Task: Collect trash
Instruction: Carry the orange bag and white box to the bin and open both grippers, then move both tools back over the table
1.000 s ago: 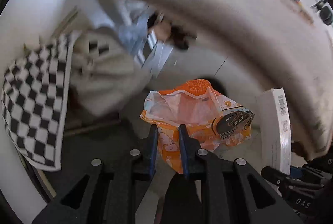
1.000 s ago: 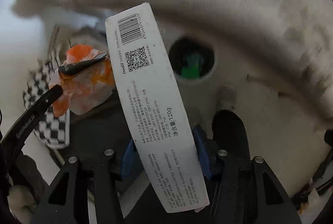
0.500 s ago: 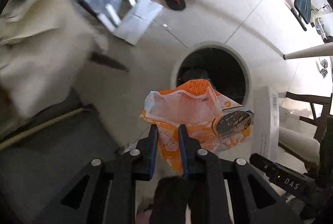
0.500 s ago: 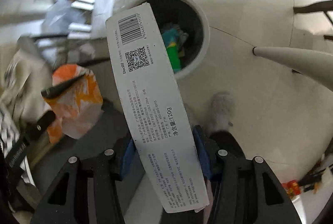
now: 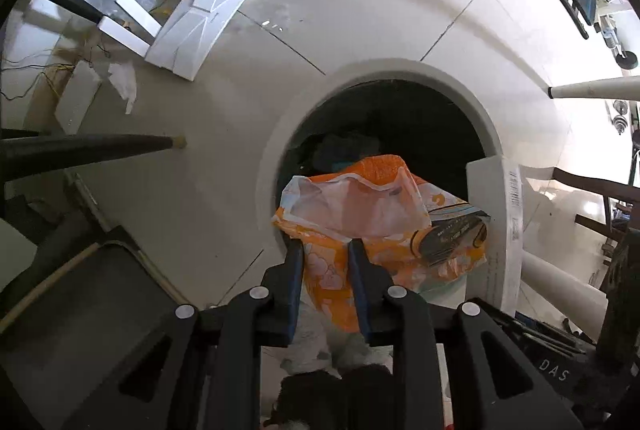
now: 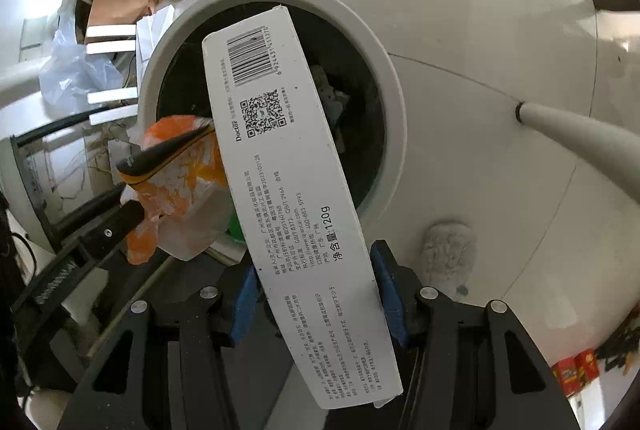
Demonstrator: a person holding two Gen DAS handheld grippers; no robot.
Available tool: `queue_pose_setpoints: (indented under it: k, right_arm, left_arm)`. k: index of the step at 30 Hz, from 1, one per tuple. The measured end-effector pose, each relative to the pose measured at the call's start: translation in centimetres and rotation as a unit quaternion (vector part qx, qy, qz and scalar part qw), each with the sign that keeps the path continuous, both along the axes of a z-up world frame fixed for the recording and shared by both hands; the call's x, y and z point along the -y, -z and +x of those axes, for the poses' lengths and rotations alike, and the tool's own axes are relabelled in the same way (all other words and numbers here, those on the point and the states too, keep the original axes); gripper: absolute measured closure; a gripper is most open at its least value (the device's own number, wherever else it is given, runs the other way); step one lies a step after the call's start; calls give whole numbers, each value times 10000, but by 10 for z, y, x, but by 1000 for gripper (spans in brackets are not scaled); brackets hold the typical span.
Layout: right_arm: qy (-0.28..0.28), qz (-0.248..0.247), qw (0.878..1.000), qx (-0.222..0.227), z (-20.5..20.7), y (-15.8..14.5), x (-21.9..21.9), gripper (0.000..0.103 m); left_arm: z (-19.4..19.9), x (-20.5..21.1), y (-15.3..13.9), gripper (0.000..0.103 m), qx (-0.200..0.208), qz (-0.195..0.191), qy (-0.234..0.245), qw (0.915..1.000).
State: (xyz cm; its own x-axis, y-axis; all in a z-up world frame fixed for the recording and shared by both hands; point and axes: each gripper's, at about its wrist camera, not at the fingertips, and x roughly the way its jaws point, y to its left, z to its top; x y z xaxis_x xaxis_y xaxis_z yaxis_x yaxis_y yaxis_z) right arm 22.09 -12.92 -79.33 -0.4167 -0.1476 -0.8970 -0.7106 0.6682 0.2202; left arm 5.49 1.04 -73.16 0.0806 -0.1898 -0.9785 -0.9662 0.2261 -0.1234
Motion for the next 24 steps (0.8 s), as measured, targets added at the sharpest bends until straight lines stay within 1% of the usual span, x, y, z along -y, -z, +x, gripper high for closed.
queue_pose_setpoints:
  k: [1, 2, 3, 4, 5, 7, 8, 9, 11, 15, 20, 24]
  right_arm:
    - [-23, 24, 10000, -18, 1, -1, 0, 42]
    - [-41, 51, 10000, 9, 0, -2, -2, 34]
    - [-59, 101, 9999, 73, 1, -5, -2, 16]
    - [-113, 146, 9997, 189, 0, -10, -1, 4]
    - [-201, 207, 9990, 345, 0, -17, -1, 3]
    - [-399, 265, 9964, 700, -6, -29, -1, 3]
    - [-469, 289, 9950, 832, -9, -35, -1, 3]
    - [-569, 309, 9927, 1019, -13, -42, 0, 3]
    - [-676, 324, 9901, 1186, -20, -53, 3, 3]
    - [-841, 346, 9852, 1456, -34, -74, 11, 3]
    - [-941, 444, 9803, 1676, -48, -108, 21, 3]
    - [-979, 589, 9761, 1850, -59, -143, 28, 3]
  left_arm:
    - [-1, 0, -2, 72, -47, -6, -7, 10000]
    - [-3, 1, -6, 51, -94, 26, 1, 10000]
    - [-6, 1, -10, 37, -132, 85, 2, 9999]
    - [-9, 2, -14, 18, -190, 165, -7, 9997]
    - [-14, 5, -19, 12, -252, 220, 4, 9994]
    - [-23, 12, -28, 11, -353, 262, 12, 9990]
    - [-27, 15, -32, 7, -417, 306, 28, 9987]
    - [-30, 19, -40, 6, -524, 418, 74, 9977]
    - [-35, 29, -53, 5, -689, 602, 175, 9957]
    - [-45, 48, -76, 5, -888, 759, 292, 9927]
    - [-62, 63, -103, 5, -915, 808, 221, 9923]
    - [-72, 73, -131, 5, -870, 870, 130, 9923]
